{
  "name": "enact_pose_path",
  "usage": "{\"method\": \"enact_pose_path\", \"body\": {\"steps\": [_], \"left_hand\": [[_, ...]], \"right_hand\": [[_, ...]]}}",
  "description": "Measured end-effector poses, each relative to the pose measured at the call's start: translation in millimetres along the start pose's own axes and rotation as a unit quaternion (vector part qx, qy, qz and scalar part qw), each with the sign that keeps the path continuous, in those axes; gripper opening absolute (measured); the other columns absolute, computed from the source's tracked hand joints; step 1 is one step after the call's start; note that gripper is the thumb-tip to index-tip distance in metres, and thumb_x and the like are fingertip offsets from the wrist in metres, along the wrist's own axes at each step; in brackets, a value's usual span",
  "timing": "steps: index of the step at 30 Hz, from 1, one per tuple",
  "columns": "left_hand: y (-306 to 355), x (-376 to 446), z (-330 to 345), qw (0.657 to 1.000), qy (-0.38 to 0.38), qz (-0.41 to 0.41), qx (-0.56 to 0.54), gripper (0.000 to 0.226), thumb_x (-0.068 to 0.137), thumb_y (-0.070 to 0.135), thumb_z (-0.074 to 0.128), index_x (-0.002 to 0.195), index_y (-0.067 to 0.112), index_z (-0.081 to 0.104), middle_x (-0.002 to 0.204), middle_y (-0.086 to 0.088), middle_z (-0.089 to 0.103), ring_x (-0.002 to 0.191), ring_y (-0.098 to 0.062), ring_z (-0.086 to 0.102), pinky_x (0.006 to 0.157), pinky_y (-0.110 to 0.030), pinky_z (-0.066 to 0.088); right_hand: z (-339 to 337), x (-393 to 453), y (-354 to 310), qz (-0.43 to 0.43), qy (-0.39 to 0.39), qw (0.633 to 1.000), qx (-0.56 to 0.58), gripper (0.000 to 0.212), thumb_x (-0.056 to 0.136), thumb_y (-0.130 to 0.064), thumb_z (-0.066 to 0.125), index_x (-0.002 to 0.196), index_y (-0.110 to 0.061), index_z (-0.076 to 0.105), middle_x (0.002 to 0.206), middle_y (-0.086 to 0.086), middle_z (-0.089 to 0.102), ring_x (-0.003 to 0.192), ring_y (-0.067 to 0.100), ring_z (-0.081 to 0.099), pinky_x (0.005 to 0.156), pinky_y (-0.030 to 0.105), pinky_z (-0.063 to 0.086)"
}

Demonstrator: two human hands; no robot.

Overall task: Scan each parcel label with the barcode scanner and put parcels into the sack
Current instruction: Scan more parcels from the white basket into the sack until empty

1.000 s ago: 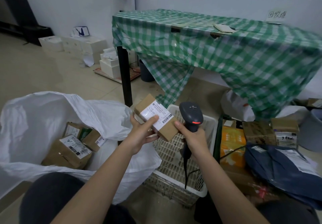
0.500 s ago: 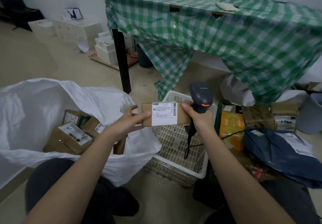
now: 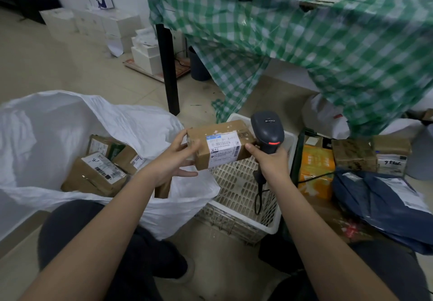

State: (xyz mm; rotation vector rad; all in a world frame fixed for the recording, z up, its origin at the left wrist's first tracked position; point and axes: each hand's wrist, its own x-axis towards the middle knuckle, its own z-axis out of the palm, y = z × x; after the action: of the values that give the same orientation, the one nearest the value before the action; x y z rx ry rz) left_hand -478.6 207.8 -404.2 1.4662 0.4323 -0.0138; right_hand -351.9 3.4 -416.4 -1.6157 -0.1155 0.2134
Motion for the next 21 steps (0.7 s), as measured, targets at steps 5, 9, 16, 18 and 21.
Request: {"method": "enact_pose_path", "body": {"steps": [5,9,16,18,21], "left_hand": [[-4,5,-2,0.999,0.028,-0.017,0.008,0.047,0.092,0.028,0.063,0.128,0.048,0.040,0.120,-0.002,0.064,0.099,-0.024,0.069,0.082,-0.038,0.057],[-10,10,1,0.998,0.061,0.006,-0.012,0.051,0.091,0.019,0.064,0.132,0.038,0.040,0.120,-0.007,0.065,0.098,-0.025,0.070,0.087,-0.036,0.055],[-3,11,11,0.982,0.142,0.128,0.002,0.051,0.086,0.013,0.070,0.124,0.037,0.047,0.131,0.001,0.051,0.117,-0.013,0.057,0.084,-0.026,0.055],[5,9,15,0.973,0.157,0.167,0.019,0.054,0.086,0.009,0.069,0.128,0.033,0.045,0.130,0.005,0.048,0.101,-0.003,0.062,0.071,-0.013,0.052],[13,9,17,0.967,0.171,0.187,0.025,0.055,0.086,0.008,0.068,0.128,0.033,0.042,0.124,0.013,0.047,0.092,0.000,0.061,0.065,-0.007,0.048]], "right_hand": [[0,2,6,0.024,0.012,1.000,0.004,0.038,0.076,-0.010,0.081,0.111,-0.008,0.065,0.102,0.004,0.071,0.097,0.017,0.066,0.088,0.033,0.050],[3,4,1,0.015,-0.004,0.999,-0.031,0.034,0.078,-0.015,0.080,0.108,-0.011,0.066,0.096,0.000,0.070,0.091,0.012,0.064,0.080,0.028,0.046],[3,-1,-10,0.010,0.002,0.997,-0.071,0.013,0.084,-0.021,0.075,0.083,-0.022,0.062,0.071,0.001,0.062,0.065,0.014,0.056,0.066,0.031,0.044],[2,-8,-11,0.015,-0.026,0.996,-0.079,0.012,0.084,-0.021,0.075,0.081,-0.018,0.063,0.070,0.004,0.064,0.063,0.016,0.059,0.063,0.033,0.046],[-1,-22,-12,0.019,-0.104,0.987,-0.124,0.014,0.084,-0.021,0.074,0.086,-0.009,0.067,0.069,0.009,0.065,0.058,0.016,0.061,0.057,0.030,0.049]]}}
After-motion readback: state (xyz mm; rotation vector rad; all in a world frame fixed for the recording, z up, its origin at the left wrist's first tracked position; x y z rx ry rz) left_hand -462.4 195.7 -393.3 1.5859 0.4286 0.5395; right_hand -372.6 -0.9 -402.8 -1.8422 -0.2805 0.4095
